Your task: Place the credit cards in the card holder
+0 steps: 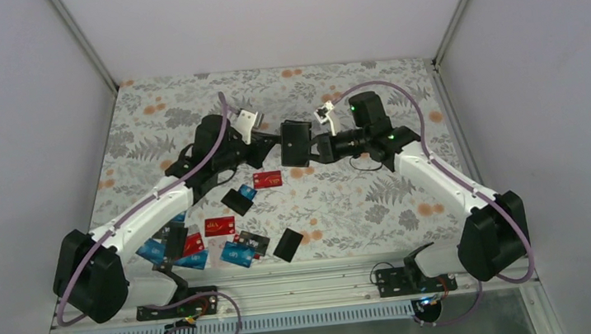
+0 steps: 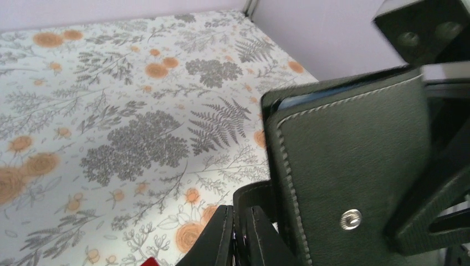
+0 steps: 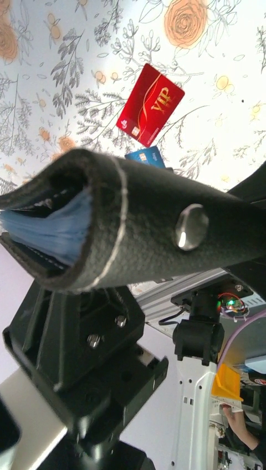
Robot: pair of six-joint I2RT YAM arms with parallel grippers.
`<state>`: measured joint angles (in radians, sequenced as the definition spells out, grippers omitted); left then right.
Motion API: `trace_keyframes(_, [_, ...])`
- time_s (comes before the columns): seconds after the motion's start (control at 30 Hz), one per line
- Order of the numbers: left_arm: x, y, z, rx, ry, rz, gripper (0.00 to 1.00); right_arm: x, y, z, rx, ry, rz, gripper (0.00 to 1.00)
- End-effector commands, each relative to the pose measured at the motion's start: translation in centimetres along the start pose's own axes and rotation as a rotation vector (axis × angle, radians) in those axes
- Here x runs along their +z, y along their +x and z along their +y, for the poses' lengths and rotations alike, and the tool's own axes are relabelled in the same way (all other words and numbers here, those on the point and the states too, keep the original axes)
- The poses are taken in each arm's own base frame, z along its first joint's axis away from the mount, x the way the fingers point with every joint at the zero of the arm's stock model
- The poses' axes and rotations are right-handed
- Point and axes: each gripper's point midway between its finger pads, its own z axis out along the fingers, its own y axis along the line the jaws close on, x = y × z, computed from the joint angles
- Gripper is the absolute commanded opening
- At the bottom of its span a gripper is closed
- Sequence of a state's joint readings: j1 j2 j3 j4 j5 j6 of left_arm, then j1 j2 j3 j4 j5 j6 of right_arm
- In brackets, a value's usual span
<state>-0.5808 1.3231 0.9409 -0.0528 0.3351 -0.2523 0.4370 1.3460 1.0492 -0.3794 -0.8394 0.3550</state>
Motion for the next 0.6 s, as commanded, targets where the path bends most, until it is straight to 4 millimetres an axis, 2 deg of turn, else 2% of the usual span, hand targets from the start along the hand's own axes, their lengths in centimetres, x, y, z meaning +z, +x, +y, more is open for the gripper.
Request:
trace_keyframes(0.0, [0.3,-1.5,-1.0,0.017,0.054,-0.057,0.05,0.0,0.3,-1.5,0.031,0.057,-0.019,0.04])
trace_keyframes(0.23, [2.4,2.3,0.1,-0.061,0.063,0.021,0.02,2.0,4.5,-8.0,0.211,0.197,0.036,0.05])
trace_keyframes(0.33, [3.5,4.3,0.9,-0.099,0.055,0.062,0.02,2.6,6.4,-10.8,0.278,0.254,0.07,0.09])
trace_keyframes(0.57, [7.0,9.6,1.1,-0.189,0.079,0.163,0.02,3.2,9.7,-16.5,0.404,0.387,0.165,0.46])
